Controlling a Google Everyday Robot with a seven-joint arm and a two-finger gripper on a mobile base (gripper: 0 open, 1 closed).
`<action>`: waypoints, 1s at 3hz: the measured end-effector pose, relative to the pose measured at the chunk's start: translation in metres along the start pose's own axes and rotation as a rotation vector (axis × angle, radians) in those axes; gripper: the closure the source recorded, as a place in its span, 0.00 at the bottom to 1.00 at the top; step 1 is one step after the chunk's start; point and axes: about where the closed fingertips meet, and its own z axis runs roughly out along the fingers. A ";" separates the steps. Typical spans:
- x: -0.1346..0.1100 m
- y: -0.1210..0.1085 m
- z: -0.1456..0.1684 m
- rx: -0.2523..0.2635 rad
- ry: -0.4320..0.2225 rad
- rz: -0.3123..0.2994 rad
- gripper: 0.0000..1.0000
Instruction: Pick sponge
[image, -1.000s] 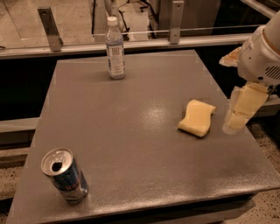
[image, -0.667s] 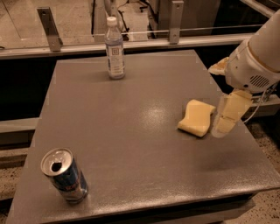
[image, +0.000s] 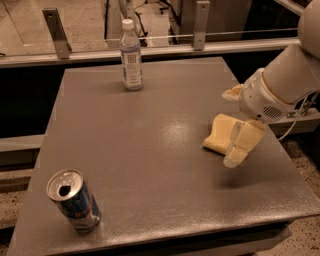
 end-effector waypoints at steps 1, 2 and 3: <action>0.006 -0.005 0.016 0.013 -0.014 0.005 0.00; 0.011 -0.012 0.029 0.019 -0.022 0.015 0.00; 0.015 -0.016 0.037 0.007 -0.023 0.027 0.00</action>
Offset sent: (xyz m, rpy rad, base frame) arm 0.0268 -0.0068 -0.0446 0.0349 -0.0186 -0.0365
